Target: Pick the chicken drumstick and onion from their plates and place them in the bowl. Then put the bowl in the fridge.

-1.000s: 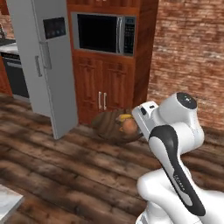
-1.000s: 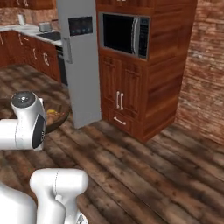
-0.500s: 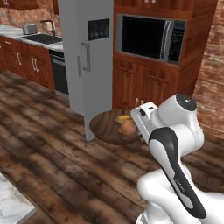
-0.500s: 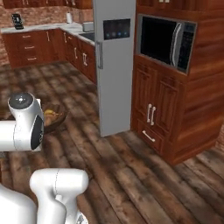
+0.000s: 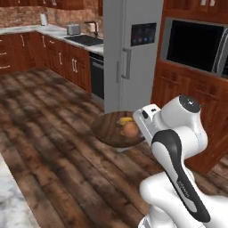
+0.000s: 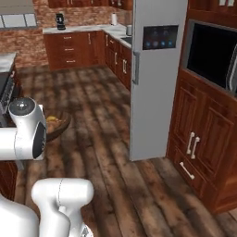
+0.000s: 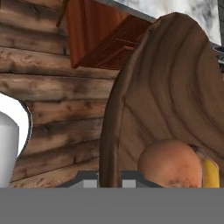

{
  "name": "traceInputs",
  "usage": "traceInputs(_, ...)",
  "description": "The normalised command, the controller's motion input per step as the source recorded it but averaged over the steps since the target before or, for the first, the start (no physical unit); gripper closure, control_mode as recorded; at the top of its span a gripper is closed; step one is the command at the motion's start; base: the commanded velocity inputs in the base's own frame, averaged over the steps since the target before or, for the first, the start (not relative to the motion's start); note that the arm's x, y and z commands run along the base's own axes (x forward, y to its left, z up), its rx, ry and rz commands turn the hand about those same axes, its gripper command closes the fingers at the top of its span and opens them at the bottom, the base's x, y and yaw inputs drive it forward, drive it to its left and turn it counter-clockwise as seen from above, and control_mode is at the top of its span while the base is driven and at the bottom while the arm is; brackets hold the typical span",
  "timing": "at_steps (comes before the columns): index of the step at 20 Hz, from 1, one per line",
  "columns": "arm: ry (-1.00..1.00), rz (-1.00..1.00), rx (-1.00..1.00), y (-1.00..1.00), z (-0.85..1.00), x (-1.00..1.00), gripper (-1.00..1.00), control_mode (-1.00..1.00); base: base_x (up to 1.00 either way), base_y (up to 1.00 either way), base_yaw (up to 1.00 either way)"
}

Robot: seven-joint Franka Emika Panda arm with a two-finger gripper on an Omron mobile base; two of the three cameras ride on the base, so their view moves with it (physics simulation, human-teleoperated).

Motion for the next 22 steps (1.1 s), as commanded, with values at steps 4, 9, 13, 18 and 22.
traceInputs(4, 0.0, 0.0, 0.0, 0.0, 0.0, 0.0, 1.0, 1.0, 0.92, 0.01, 0.28)
traceInputs(9, 0.0, 0.0, 0.0, 0.0, 0.0, 0.0, 1.0, 1.0, 0.94, 0.02, 0.17)
traceInputs(13, 0.0, 0.0, 0.0, 0.0, 0.0, 0.0, 1.0, 1.0, 0.94, 0.04, 0.08)
traceInputs(18, 0.0, 0.0, 0.0, 0.0, 0.0, 0.0, 1.0, 1.0, 0.94, 0.08, 0.01)
traceInputs(22, 0.0, 0.0, 0.0, 0.0, 0.0, 0.0, 1.0, 1.0, 0.93, 0.13, 0.0)
